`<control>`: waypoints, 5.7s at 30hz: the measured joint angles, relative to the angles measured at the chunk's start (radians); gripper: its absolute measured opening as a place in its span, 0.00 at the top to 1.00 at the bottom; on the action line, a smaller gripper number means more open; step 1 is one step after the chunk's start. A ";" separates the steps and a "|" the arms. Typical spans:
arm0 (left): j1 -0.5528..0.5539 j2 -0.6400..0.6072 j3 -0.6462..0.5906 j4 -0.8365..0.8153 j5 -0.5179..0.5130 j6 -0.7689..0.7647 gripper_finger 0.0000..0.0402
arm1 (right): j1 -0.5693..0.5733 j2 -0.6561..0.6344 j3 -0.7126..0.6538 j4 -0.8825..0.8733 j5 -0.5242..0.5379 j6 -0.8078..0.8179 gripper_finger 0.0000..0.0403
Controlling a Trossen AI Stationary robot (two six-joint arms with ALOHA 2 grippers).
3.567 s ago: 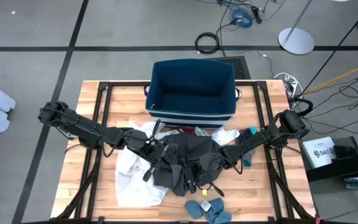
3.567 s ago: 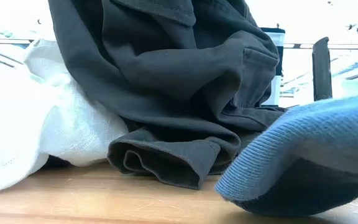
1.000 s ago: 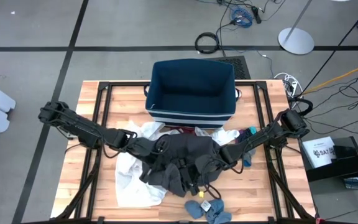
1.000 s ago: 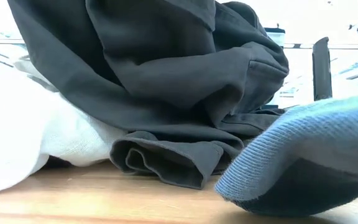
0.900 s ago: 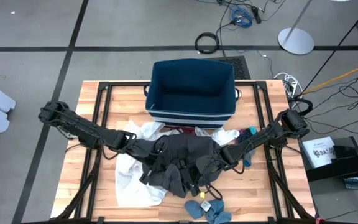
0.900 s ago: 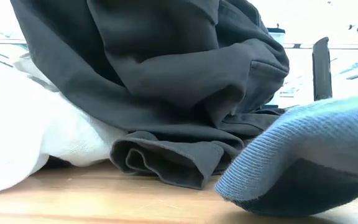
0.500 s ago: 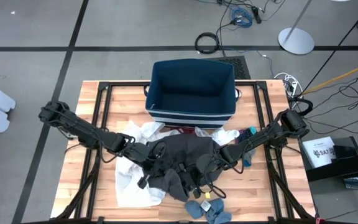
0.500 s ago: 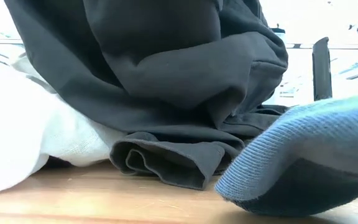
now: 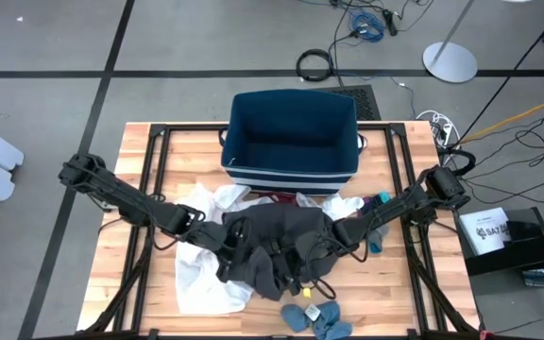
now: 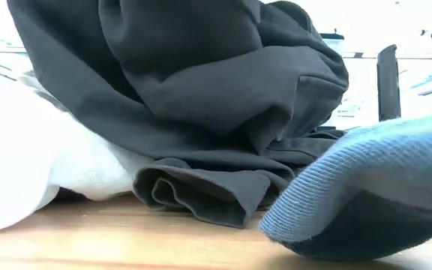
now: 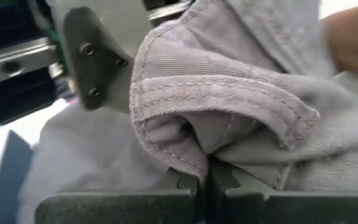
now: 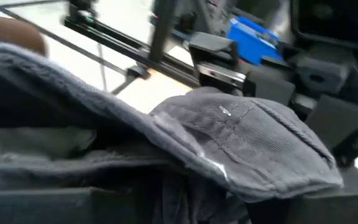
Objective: Sort clothes
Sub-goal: Put the black shorts into the blue laundry organizer
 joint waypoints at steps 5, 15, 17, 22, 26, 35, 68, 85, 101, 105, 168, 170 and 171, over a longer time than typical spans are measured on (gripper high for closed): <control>0.003 -0.082 0.000 -0.093 -0.081 -0.062 1.00 | -0.004 0.000 0.003 0.001 0.105 0.044 0.55; 0.002 -0.125 0.000 -0.126 -0.125 -0.229 1.00 | -0.042 0.000 0.000 0.061 0.195 0.192 0.55; 0.002 -0.125 0.000 -0.126 -0.126 -0.239 1.00 | -0.051 0.000 0.000 0.061 0.190 0.205 0.55; -0.014 -0.125 0.000 -0.125 -0.095 -0.267 1.00 | -0.052 0.001 0.000 0.084 0.192 0.185 0.55; -0.042 -0.133 0.000 -0.165 -0.080 -0.317 1.00 | -0.051 0.000 0.004 0.025 0.184 0.162 0.55; -0.097 -0.282 0.002 -0.256 -0.235 -0.293 1.00 | -0.097 -0.001 0.002 -0.171 0.298 0.269 0.55; -0.064 -0.074 -0.002 -0.012 -0.200 -0.182 0.74 | -0.073 0.107 0.002 0.220 -0.011 0.186 0.55; -0.063 -0.133 -0.001 -0.081 -0.314 -0.242 0.53 | -0.079 0.116 0.003 0.227 -0.014 0.207 0.97; -0.072 -0.447 -0.008 -0.453 -0.231 -0.546 0.53 | -0.071 -0.026 0.002 -0.108 0.221 0.185 1.00; -0.107 -0.467 -0.078 -0.393 -0.303 -0.588 0.53 | -0.043 -0.111 0.002 -0.207 0.326 0.185 1.00; 0.099 -0.146 -0.336 0.470 0.036 -0.317 0.53 | 0.062 -0.374 0.003 -0.799 0.005 0.841 1.00; 0.110 -0.118 -0.327 0.470 0.043 -0.318 0.53 | 0.057 -0.287 -0.001 -0.805 -0.015 0.844 1.00; 0.111 -0.110 -0.324 0.470 0.043 -0.318 0.53 | 0.057 -0.252 -0.002 -0.805 -0.015 0.844 1.00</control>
